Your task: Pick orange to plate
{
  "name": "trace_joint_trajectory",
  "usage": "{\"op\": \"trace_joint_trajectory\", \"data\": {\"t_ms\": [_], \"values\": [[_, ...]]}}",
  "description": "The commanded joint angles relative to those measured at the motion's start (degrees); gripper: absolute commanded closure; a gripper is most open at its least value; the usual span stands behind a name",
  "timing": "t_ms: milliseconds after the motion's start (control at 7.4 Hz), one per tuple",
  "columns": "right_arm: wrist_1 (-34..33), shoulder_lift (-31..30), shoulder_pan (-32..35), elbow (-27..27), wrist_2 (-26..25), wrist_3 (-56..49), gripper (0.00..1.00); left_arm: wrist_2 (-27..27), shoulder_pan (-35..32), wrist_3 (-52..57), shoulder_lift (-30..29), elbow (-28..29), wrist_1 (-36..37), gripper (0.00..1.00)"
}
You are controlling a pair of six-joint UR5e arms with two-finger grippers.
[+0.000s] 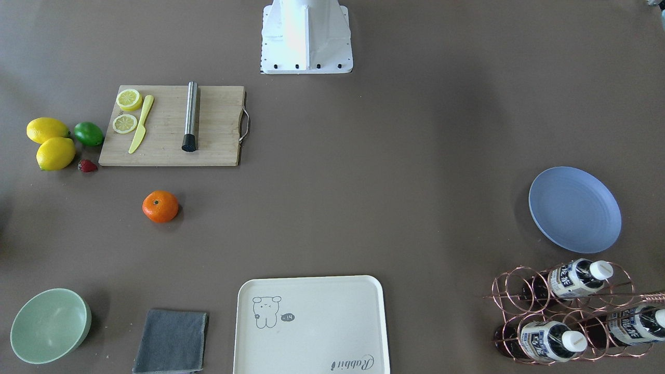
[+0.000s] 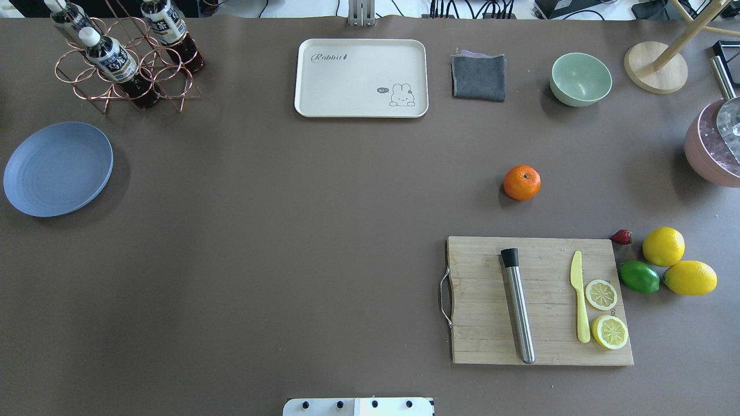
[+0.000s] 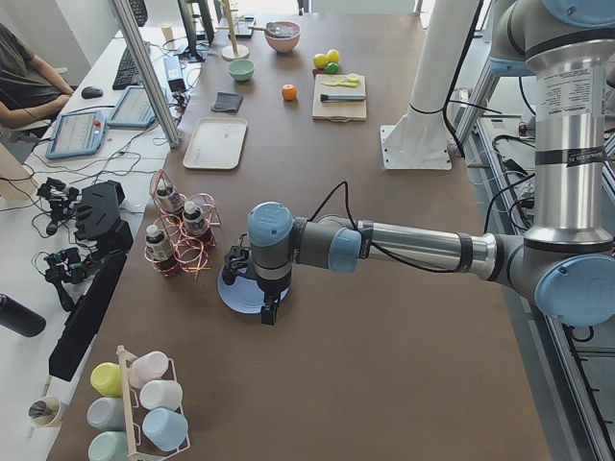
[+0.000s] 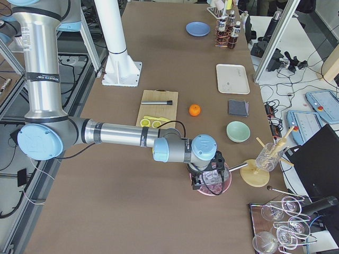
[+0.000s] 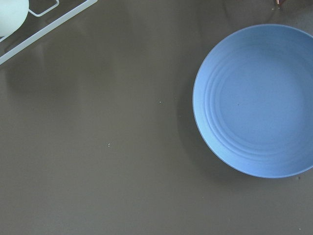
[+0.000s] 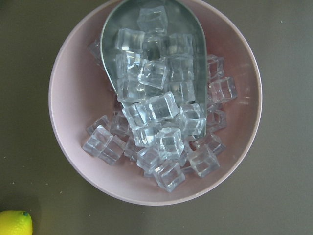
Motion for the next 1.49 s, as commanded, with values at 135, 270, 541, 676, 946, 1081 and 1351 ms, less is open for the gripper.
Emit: {"op": "trace_joint_trajectory", "data": {"t_ms": [135,270,541,676,946,1081,1351], "values": [[0.1,-0.3,-0.1,0.3,0.2,0.0,0.0,-0.1,0.0,0.0,0.2,-0.3,-0.1,0.02],[0.2,-0.4,-0.2,0.0,0.2,0.0,0.0,-0.1,0.0,-0.1,0.2,-0.3,-0.1,0.02],[0.1,-0.8,-0.2,-0.1,0.2,-0.1,0.0,-0.2,0.1,-0.1,2.2,-1.6,-1.6,0.02],[0.1,-1.0,-0.2,-0.1,0.2,-0.3,0.0,-0.2,0.1,-0.3,2.8,-1.3,-2.4,0.02],[0.1,-1.6,-0.2,0.0,1.1,-0.1,0.0,-0.2,0.1,0.0,3.4,-2.0,-2.8,0.02],[0.1,-1.6,-0.2,0.0,1.3,-0.1,0.0,-0.2,0.2,0.0,3.6,-1.8,-4.3,0.02],[0.1,-3.0,-0.2,0.6,1.4,-0.2,0.0,-0.2,0.2,0.0,4.0,-1.7,-4.6,0.02]]}}
